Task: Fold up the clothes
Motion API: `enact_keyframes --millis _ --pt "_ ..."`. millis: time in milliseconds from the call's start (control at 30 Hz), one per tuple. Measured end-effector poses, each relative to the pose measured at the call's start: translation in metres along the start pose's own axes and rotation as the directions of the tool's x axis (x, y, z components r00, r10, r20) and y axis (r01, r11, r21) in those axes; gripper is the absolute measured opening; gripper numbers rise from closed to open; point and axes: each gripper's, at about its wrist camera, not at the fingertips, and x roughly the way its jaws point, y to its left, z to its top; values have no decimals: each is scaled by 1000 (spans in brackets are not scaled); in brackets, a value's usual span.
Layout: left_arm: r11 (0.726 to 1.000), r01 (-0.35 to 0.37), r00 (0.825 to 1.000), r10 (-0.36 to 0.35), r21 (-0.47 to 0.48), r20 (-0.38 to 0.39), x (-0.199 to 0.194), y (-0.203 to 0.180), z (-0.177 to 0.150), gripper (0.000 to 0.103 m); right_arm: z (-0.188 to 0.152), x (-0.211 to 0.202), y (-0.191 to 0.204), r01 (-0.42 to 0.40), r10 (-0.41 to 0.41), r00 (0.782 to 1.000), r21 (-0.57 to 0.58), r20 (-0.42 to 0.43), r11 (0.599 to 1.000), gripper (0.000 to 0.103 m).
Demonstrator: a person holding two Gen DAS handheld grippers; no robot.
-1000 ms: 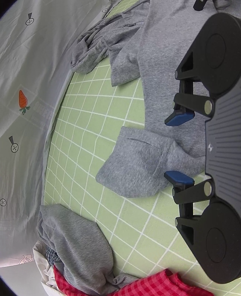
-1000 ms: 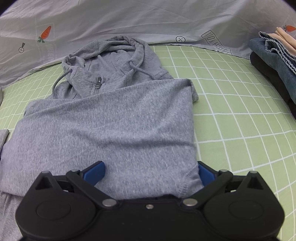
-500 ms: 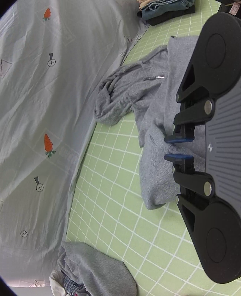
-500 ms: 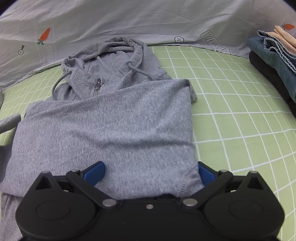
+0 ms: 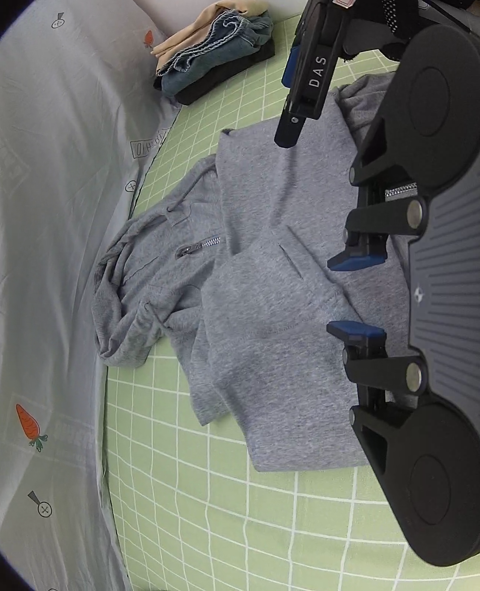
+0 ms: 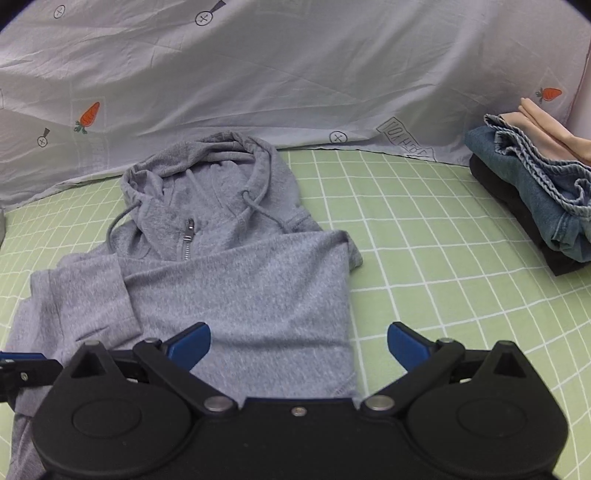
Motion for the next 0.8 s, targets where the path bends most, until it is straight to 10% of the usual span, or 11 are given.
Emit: enact_keyframes --millis 200,433,567,800 --pt "994 -106 993 106 -13 46 -12 14 6 67 16 24 53 -246 242 968 -73 -66 966 82" --pt "979 -184 983 185 -92 7 -10 43 3 68 16 47 84 -344 327 934 -118 -141 931 56" --pt "975 -196 980 197 -100 -1 -8 47 1 68 17 44 77 -371 357 925 -110 -127 922 7" --pt "974 -219 975 221 -56 25 -9 37 3 68 20 17 44 -361 359 933 -78 -34 929 4"
